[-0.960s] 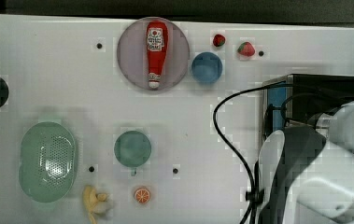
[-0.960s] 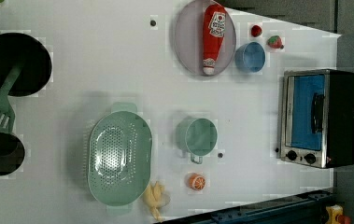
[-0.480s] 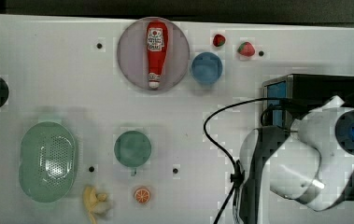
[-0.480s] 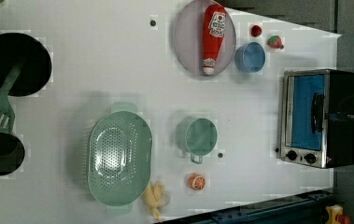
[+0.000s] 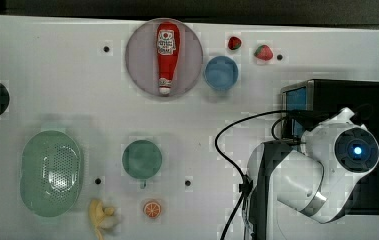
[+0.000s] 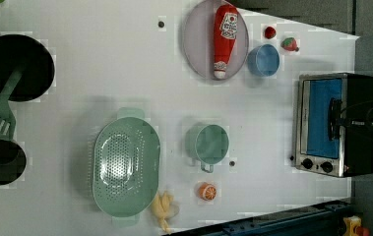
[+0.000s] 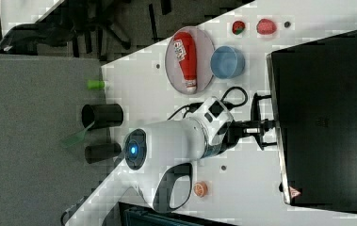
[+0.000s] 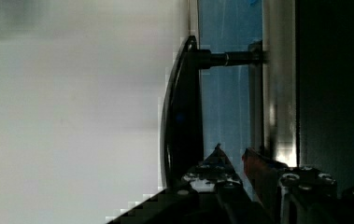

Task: Flap open oven.

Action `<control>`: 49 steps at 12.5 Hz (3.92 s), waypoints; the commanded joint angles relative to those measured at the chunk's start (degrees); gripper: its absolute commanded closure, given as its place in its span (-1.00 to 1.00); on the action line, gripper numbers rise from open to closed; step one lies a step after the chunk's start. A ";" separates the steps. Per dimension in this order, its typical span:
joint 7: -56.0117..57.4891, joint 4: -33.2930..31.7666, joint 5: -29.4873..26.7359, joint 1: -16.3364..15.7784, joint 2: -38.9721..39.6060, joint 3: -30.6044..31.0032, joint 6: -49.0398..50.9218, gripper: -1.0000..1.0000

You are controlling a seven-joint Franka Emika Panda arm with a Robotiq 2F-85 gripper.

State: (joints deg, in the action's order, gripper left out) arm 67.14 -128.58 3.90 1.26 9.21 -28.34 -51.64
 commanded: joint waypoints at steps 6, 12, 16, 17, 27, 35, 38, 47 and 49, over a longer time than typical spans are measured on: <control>-14.35 -1.09 14.26 -5.06 3.27 3.51 -1.18 0.65; -38.18 -1.08 31.32 -10.79 9.22 7.48 2.28 0.65; -56.93 -0.31 39.23 -16.48 13.81 9.09 9.31 0.65; -61.41 0.21 41.61 -17.93 15.35 9.35 10.46 0.65; -74.93 13.08 49.79 -27.87 35.52 9.54 19.62 0.65; -72.98 13.12 40.41 -27.64 26.07 9.47 15.05 0.65; -72.18 13.13 30.65 -27.25 19.49 9.02 14.20 0.65; -72.20 13.40 11.13 -26.12 -1.91 3.85 19.33 0.65; -72.40 13.40 9.65 -26.12 -6.21 3.67 20.77 0.65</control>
State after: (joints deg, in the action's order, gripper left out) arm -4.98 -115.04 15.48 -25.29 4.68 -25.32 -31.31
